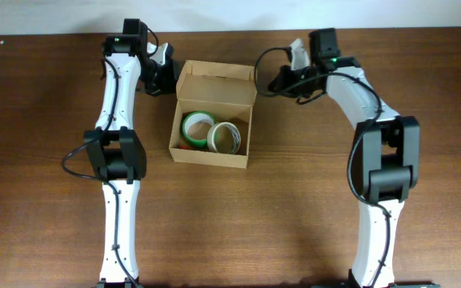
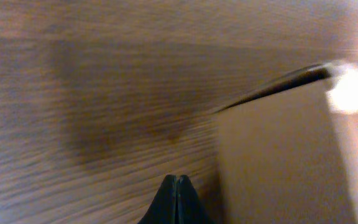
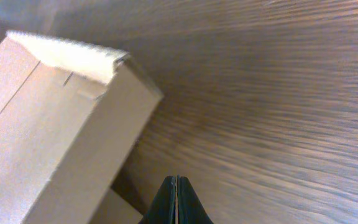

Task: Pack container
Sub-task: 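Move both grippers to the box's raised lid flaps, then push the lid flaps down over the box with both grippers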

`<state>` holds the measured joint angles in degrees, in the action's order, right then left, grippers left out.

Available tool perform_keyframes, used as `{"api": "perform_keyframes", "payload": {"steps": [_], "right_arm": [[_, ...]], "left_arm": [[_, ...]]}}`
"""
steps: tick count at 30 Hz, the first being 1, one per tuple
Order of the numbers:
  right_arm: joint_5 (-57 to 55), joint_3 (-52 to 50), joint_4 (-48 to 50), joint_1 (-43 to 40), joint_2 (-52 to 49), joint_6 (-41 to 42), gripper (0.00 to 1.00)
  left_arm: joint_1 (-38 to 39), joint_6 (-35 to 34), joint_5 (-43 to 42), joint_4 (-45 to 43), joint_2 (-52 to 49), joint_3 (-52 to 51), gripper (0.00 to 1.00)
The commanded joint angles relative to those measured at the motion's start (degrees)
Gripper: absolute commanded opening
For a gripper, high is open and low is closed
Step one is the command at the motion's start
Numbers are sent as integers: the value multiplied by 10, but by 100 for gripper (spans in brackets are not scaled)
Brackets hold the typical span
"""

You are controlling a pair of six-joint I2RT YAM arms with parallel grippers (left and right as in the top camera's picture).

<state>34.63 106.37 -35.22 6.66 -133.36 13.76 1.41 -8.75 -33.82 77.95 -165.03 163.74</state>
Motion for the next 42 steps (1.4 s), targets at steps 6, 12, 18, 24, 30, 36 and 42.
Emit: {"api": "perform_keyframes", "payload": {"steps": [6, 12, 18, 24, 30, 36, 42], "right_arm": [[8, 1, 31, 34, -35, 7, 4], [30, 1, 68, 34, -39, 7, 4], [149, 3, 148, 26, -39, 3, 4], [193, 29, 151, 19, -39, 33, 4], [124, 76, 87, 23, -36, 22, 4], [73, 157, -13, 40, -36, -14, 4], [5, 214, -91, 70, -36, -57, 4]], "left_arm": [[-11, -10, -160, -49, -12, 3, 2], [-16, -10, -164, -50, -12, 3, 2], [-21, -10, -206, -82, -12, 3, 1], [-23, -10, -239, -95, -12, 3, 2], [-22, -10, -193, -86, -10, 47, 1], [-20, -10, -139, -32, -8, 154, 1], [-14, 2, -116, 17, 14, 162, 2]]}}
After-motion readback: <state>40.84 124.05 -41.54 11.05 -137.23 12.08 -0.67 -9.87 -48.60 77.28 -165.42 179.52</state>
